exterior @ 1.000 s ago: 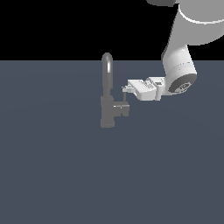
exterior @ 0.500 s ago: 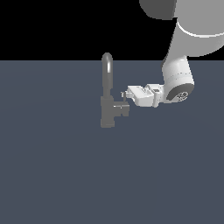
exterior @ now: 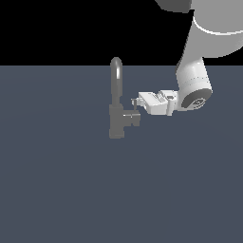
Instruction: Turn on the faucet by rotating a designated handle.
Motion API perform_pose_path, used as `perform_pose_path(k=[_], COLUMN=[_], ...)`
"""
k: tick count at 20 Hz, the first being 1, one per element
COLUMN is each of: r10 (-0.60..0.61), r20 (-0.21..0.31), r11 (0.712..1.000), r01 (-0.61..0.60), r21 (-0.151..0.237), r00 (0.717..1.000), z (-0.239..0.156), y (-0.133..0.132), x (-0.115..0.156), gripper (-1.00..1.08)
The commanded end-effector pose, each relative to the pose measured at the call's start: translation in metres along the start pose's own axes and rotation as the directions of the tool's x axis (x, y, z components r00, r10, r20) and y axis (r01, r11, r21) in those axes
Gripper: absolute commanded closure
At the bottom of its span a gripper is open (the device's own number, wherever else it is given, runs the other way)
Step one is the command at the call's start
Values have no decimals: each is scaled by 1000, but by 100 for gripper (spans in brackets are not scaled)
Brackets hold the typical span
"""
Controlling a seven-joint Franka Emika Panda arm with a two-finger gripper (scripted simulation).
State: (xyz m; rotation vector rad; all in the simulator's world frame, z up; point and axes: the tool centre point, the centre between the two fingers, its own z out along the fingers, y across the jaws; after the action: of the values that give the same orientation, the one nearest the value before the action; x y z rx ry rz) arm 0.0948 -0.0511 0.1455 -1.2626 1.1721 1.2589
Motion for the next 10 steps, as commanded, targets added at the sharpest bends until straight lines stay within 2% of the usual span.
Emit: perform_pose_path(k=[1, 10], r10=[0, 0], r20=[0, 0], r11=[1000, 1000], r01=[0, 0], r21=[0, 0], r00=[1000, 1000], z=[0, 0], y=[4, 23], x=[-1, -5], gripper=[108, 108])
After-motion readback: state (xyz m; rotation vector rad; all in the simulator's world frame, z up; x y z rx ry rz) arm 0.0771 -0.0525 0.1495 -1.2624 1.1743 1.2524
